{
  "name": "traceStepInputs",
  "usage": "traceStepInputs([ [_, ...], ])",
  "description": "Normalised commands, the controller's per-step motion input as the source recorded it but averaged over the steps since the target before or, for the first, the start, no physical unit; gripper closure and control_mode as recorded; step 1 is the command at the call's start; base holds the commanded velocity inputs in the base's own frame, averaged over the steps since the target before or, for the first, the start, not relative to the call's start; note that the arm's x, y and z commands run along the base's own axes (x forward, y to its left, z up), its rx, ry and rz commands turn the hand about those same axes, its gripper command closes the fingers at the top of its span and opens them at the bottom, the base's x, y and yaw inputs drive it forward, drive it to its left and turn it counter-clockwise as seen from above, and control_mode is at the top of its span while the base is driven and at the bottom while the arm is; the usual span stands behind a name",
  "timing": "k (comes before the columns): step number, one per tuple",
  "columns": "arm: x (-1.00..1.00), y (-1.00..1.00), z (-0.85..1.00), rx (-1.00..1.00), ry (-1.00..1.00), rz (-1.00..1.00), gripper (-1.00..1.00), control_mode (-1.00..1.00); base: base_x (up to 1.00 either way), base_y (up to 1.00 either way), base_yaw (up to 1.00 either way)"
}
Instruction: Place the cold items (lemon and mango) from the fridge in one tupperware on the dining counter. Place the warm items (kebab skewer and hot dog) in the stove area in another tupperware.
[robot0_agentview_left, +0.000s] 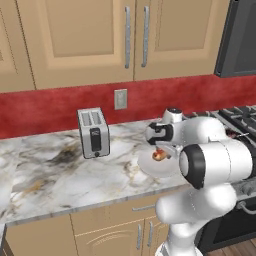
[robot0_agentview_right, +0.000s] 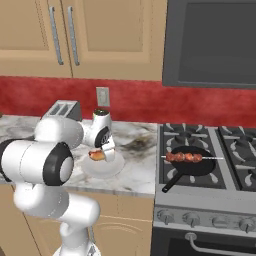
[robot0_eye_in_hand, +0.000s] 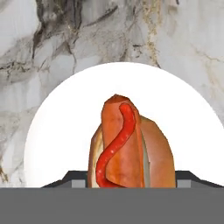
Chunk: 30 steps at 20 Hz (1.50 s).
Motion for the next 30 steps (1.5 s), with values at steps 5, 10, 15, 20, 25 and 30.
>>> traceStepInputs([
  [5,-0.57,0.00,1.00,0.01,0.00,-0.04,1.00,-1.00,0.00,0.00,0.00],
  [10,-0.93,-0.10,0.91,-0.08,-0.05,0.27,1.00,-1.00,0.00,0.00,0.00],
  [15,-0.56,-0.26,0.51,-0.06,-0.10,0.70,1.00,-1.00,0.00,0.00,0.00],
  [20,-0.58,0.31,0.58,-0.19,-0.03,0.49,1.00,-1.00,0.00,0.00,0.00],
  [25,-0.43,0.73,0.57,-0.21,0.11,0.26,1.00,-1.00,0.00,0.00,0.00],
  [30,-0.92,0.08,0.10,-0.03,-0.01,0.12,1.00,-1.00,0.00,0.00,0.00],
])
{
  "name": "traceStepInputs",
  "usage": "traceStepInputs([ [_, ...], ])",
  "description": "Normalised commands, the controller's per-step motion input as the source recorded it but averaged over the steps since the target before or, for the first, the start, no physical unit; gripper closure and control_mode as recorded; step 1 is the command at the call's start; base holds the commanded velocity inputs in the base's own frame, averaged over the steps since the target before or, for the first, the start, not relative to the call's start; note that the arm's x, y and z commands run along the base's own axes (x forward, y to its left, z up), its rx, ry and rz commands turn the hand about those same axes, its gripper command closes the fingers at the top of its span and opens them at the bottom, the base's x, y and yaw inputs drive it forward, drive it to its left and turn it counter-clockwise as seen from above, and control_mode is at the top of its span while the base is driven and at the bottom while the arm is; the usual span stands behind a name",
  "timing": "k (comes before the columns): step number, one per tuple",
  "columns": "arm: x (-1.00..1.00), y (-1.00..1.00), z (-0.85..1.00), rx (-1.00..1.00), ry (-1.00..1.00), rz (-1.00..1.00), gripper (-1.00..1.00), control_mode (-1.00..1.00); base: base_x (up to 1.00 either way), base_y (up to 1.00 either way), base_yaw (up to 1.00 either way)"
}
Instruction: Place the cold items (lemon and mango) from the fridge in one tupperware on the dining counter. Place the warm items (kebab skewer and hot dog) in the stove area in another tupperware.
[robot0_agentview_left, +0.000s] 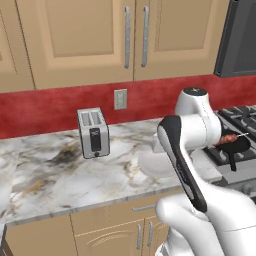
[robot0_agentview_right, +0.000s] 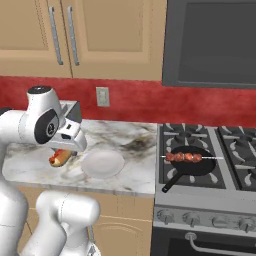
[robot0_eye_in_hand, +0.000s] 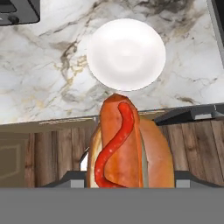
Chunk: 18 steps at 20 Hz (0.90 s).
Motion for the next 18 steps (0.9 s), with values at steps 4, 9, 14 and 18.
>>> traceStepInputs([
  [4,-0.32,-0.23,-0.08,0.00,0.00,0.02,1.00,-1.00,0.00,0.00,0.00],
  [9,0.00,-0.15,-0.03,0.00,0.02,0.00,1.00,-1.00,0.00,0.00,0.00],
  [14,-0.09,-0.04,0.00,0.00,0.00,-0.01,1.00,-1.00,0.00,0.00,0.00],
  [18,0.00,0.00,0.00,0.00,0.00,0.00,1.00,1.00,-0.62,-0.36,-0.17],
])
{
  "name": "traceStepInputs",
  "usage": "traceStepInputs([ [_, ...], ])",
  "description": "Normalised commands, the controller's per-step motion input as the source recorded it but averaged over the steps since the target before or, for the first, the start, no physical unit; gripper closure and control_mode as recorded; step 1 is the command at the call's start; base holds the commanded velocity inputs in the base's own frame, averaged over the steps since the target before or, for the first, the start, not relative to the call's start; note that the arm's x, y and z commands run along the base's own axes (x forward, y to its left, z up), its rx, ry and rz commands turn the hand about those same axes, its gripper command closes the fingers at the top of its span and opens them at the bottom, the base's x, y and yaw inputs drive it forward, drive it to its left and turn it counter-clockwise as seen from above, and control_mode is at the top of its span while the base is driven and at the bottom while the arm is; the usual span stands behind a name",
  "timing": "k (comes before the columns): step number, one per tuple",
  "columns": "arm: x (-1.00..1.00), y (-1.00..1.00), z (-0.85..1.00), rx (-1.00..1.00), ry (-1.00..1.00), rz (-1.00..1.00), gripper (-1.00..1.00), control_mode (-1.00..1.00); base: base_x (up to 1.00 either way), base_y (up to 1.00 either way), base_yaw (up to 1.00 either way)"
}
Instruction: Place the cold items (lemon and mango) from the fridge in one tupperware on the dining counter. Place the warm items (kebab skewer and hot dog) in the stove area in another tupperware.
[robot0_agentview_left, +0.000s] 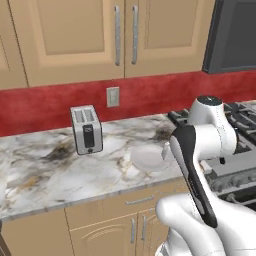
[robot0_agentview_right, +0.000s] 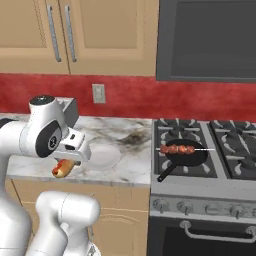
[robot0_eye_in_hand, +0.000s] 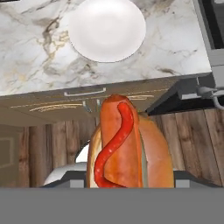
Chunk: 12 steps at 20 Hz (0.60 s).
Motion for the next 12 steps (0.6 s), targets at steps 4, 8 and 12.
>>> traceStepInputs([
  [4,0.00,0.00,0.00,0.00,0.00,0.00,1.00,1.00,-0.64,-0.64,-0.48],
  [8,0.00,0.00,0.00,0.00,0.00,0.00,1.00,1.00,-0.06,-0.81,-0.72],
  [12,0.00,0.00,0.00,0.00,0.00,0.00,1.00,1.00,0.00,-0.74,-0.81],
])
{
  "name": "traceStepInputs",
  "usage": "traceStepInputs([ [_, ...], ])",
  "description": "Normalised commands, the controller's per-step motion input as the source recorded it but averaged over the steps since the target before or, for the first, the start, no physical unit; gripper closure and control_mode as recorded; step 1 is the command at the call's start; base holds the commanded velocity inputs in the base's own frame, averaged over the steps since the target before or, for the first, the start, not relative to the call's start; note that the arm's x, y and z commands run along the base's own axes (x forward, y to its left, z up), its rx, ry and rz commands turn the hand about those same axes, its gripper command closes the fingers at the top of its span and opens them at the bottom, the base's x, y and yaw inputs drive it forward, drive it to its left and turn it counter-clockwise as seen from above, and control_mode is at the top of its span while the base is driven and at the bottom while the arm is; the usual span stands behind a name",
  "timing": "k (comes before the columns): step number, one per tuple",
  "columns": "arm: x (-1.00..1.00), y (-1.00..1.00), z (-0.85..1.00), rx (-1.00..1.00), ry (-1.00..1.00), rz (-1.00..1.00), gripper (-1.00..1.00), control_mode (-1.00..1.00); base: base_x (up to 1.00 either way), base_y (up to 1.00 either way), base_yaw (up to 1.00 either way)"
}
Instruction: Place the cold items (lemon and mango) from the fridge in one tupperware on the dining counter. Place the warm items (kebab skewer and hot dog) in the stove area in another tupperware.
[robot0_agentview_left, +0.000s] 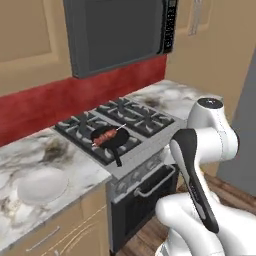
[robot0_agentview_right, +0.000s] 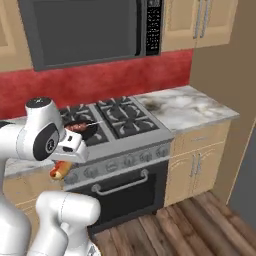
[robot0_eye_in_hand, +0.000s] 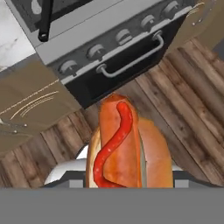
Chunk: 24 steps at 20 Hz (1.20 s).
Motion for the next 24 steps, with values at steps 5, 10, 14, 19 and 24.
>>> traceStepInputs([
  [5,0.00,0.00,0.00,0.00,0.00,0.00,1.00,1.00,0.00,-0.45,-0.90],
  [10,0.00,0.00,0.00,0.00,0.00,0.00,1.00,1.00,0.00,-0.46,-0.89],
  [14,0.00,0.00,0.00,0.00,0.00,0.00,1.00,1.00,0.00,-0.53,-0.87],
  [19,0.00,0.00,0.00,0.00,0.00,0.00,1.00,1.00,0.00,-0.56,-0.86],
  [24,0.00,0.00,0.00,0.00,0.00,0.00,1.00,1.00,0.00,-0.81,-0.77],
])
